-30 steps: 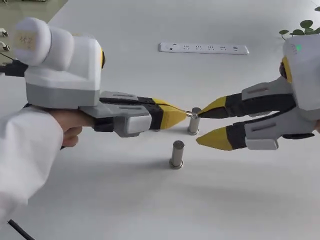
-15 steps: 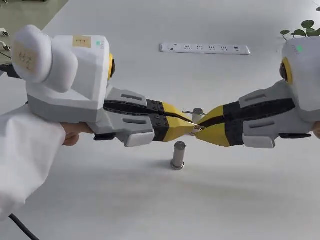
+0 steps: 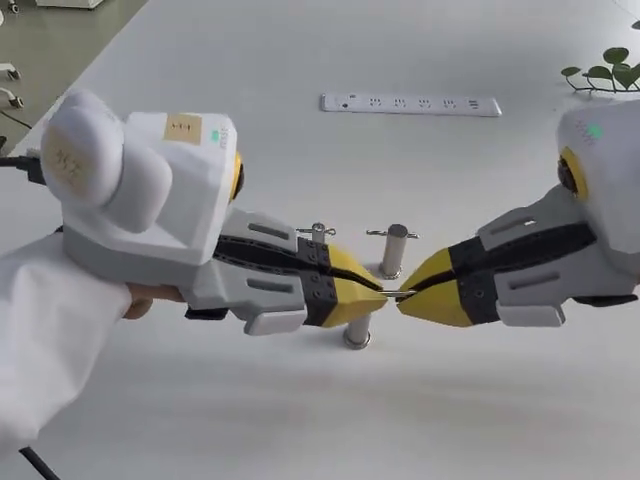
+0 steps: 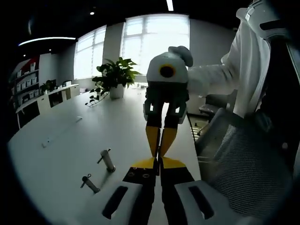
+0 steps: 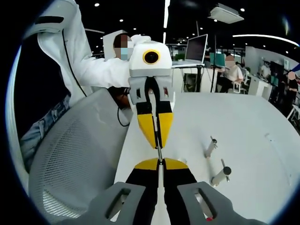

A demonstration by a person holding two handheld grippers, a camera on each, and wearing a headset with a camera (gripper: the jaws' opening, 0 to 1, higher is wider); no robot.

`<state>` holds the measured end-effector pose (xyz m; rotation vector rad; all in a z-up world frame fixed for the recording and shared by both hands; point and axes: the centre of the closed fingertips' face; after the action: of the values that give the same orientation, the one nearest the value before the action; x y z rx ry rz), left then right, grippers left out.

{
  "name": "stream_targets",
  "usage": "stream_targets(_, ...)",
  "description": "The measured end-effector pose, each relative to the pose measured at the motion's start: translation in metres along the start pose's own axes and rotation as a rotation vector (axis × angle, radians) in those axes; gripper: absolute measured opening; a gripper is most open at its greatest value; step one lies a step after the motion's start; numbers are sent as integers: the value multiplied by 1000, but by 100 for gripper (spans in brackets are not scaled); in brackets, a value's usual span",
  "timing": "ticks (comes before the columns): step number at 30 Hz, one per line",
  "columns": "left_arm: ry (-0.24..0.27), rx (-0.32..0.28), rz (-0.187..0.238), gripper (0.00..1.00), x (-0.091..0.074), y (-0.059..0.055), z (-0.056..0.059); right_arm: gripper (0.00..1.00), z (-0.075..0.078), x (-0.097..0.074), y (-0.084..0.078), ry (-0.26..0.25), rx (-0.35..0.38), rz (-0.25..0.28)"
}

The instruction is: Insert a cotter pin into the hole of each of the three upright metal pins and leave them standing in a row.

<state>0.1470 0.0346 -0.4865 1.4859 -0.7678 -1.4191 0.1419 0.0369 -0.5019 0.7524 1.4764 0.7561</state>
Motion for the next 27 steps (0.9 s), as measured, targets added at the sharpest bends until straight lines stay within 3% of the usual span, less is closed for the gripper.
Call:
stream_targets(3,-1,-2,0,1,0,-1,0,0,0,0,0,0,10,3)
stream_targets(6,28,16,18,3,-1,0,-5,0,1,-1,0,-8,21,12)
stream_targets(11,63,-4,25,21,-2,-3,-13,0,13,-5,-4,-59,40,18)
stream_targets(13,105,-8,32,26,-2,-6,-21,0,15,-6,-7,-71,44,14)
stream_targets(15,138,-18,33,34,-1,-10,-29,0,18,-6,-11,-85,48,7)
stream_targets(19,160,-33,8,38,4,-25,-35,0,21,-4,-24,-105,72,-24)
stream_targets(22,164,-56,-9,39,10,-36,-37,0,24,-2,-42,-131,80,-91)
stream_targets(27,173,-90,-40,38,20,-53,-42,0,27,3,-57,-148,90,-147)
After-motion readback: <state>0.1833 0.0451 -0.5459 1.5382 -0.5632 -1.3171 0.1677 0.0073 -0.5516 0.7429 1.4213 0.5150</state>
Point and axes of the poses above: the centre of the closed fingertips' face, and the gripper's own axes: x roughly forward along the fingers, z roughly to its right, y roughly out of its top, and after that the axes turned 1 degree about -z, right-handed
